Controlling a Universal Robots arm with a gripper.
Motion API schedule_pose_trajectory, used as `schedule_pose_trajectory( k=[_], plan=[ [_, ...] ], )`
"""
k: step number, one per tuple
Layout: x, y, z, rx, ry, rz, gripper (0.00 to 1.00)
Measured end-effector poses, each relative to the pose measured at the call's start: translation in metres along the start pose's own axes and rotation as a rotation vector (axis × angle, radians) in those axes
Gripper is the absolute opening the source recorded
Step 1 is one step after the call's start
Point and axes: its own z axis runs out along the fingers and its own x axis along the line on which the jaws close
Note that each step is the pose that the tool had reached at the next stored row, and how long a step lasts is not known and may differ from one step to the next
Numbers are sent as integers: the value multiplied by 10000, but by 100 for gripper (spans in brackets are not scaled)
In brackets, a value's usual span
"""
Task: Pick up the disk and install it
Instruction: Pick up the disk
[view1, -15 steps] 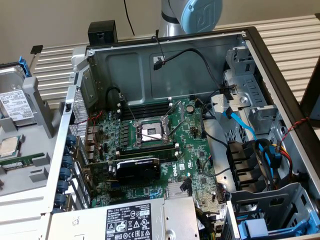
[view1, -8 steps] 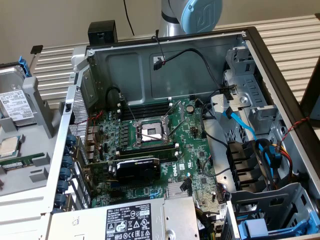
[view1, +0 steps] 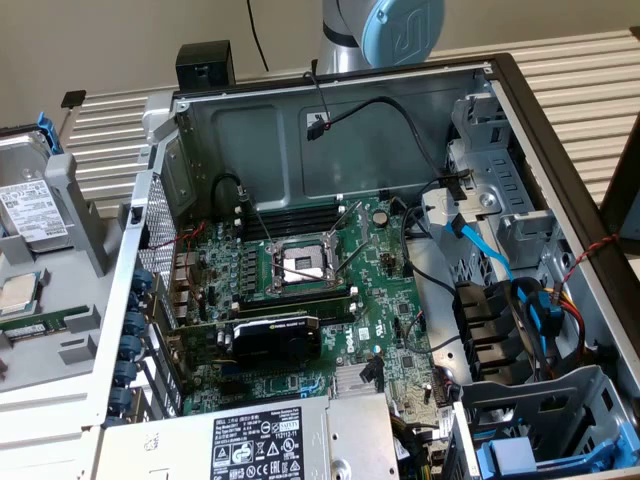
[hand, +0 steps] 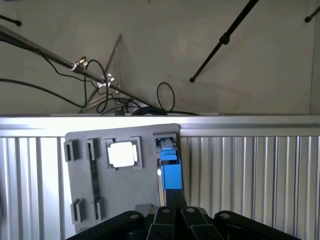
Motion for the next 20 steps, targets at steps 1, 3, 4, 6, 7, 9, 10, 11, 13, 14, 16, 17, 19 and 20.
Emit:
schedule_pose_trajectory(
  k=[1,3,4,6,7,9,10,11,13,14,16,17,19,20],
  plan=[
    [0,0,3,0,0,-6,11],
    [0,0,4,-2,-1,-19,11],
    [0,0,6,-1,-1,-26,11],
    [0,1,8,0,-2,-37,11],
    [0,2,9,1,-2,-42,11],
    [0,2,11,0,-2,-51,17],
    [0,2,12,0,-3,-55,24],
    [0,3,13,0,-2,-59,30],
    [0,3,15,1,-3,-68,36],
    [0,3,17,1,-3,-74,42],
    [1,3,19,1,-4,-85,48],
    [2,3,22,2,-4,-92,53],
    [3,3,30,3,-5,-107,59],
    [4,3,34,2,-5,-115,65]
  ],
)
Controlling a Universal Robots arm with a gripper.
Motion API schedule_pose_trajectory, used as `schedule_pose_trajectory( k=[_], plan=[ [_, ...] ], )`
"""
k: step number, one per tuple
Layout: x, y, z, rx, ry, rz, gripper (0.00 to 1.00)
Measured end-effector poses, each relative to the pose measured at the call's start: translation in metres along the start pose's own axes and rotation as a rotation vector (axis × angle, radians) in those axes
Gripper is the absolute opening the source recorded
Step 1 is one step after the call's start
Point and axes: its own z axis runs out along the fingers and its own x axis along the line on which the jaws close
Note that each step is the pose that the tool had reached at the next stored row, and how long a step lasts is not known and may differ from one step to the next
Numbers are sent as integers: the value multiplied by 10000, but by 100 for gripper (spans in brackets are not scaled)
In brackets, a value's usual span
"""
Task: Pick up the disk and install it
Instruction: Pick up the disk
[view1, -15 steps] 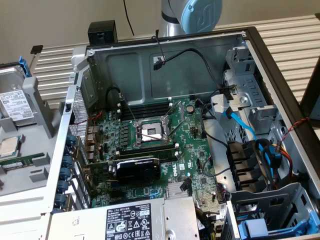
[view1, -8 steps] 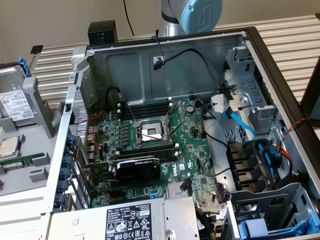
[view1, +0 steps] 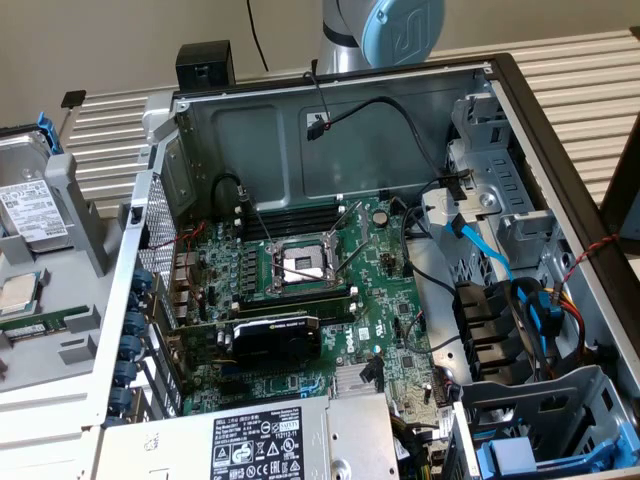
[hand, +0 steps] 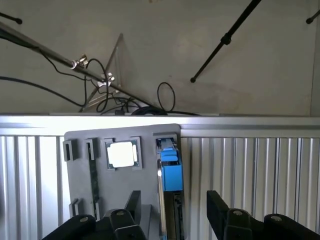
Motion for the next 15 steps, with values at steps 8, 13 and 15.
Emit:
schedule_pose_trajectory(
  k=[8,13,15],
  plan=[
    [0,4,122,-6,-9,-279,83],
    [0,7,213,-5,-19,-580,83],
    [2,9,250,-5,-21,-640,83]
  ],
)
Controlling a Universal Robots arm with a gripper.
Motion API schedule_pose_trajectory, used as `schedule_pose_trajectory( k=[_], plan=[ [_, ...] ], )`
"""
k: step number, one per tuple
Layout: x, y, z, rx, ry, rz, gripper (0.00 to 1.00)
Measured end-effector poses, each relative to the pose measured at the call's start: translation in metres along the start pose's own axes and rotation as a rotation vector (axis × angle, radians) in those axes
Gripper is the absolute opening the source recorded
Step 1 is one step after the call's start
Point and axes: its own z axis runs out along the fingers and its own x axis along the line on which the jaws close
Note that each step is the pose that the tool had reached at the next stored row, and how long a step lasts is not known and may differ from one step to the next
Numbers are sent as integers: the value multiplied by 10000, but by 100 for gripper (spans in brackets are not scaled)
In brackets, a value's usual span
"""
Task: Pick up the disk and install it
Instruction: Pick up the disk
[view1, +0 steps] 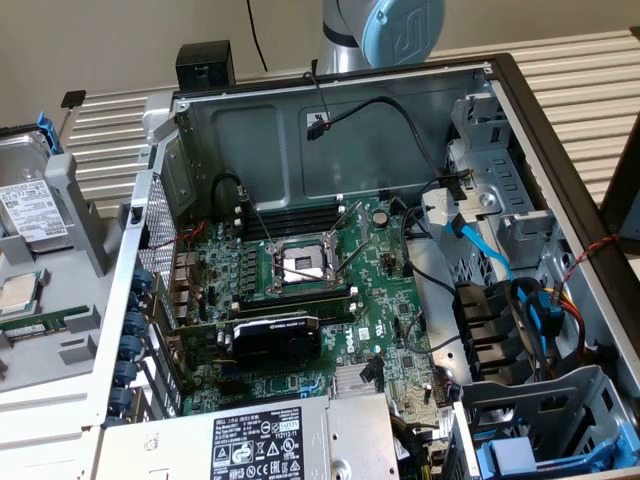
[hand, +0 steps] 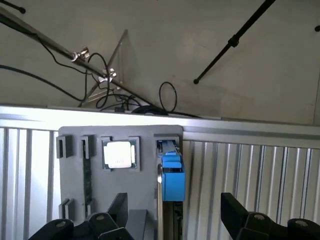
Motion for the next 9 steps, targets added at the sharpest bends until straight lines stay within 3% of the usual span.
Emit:
schedule_pose_trajectory(
  k=[9],
  plan=[
    [0,5,163,-1,-1,-45,83]
  ],
)
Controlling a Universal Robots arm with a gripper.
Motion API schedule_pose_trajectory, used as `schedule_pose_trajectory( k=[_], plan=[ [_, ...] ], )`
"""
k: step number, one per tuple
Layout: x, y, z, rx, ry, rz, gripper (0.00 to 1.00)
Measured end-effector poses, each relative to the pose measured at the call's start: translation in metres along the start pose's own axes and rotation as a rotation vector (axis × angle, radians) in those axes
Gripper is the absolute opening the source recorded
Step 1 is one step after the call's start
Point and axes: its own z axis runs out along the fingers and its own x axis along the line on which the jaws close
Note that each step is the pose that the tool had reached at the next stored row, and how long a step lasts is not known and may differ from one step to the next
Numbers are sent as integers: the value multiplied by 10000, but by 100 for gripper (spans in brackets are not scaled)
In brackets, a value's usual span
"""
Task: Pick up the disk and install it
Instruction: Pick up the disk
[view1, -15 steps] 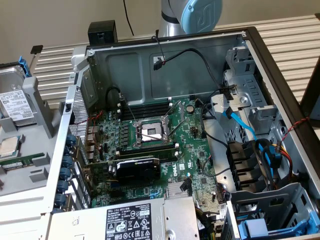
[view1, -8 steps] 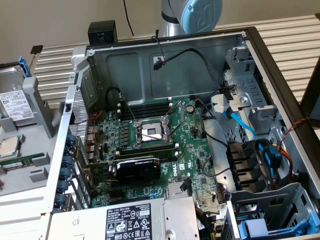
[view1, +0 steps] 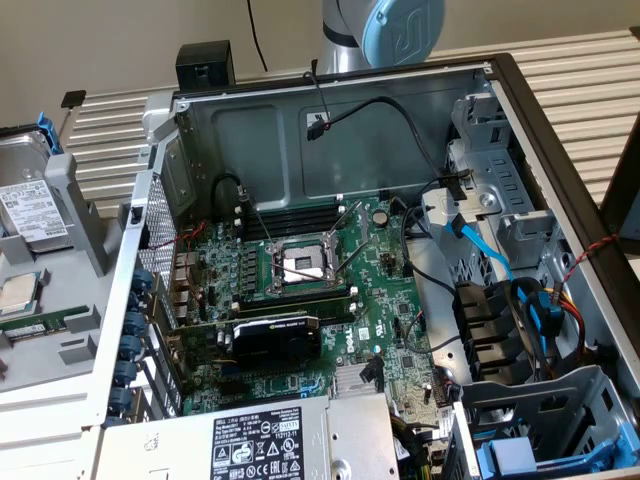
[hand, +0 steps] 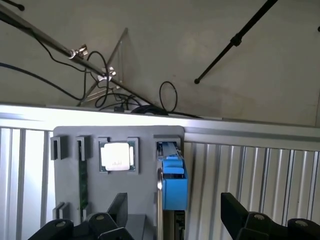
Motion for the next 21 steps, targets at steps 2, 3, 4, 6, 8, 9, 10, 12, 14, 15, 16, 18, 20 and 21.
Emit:
schedule_pose_trajectory(
  k=[2,3,4,6,8,9,10,12,14,15,16,18,20,21],
  plan=[
    [0,1,37,0,-1,-4,83],
    [0,2,55,0,-1,-6,83],
    [-1,2,73,0,-1,-9,83],
    [-1,4,109,-1,-1,-14,83],
    [-1,5,145,-4,-2,-20,83],
    [-1,6,162,-7,-2,-22,83],
    [-1,8,182,-7,-2,-25,83],
    [-1,14,218,-7,-3,-31,83],
    [-3,26,254,-7,-3,-33,83],
    [-3,33,271,-7,-3,-36,83],
    [-4,41,285,-11,-3,-39,83],
    [-5,54,308,-22,-5,-46,83],
    [-6,56,323,-55,-11,-55,83],
    [-6,56,331,-73,-16,-63,83]
  ],
)
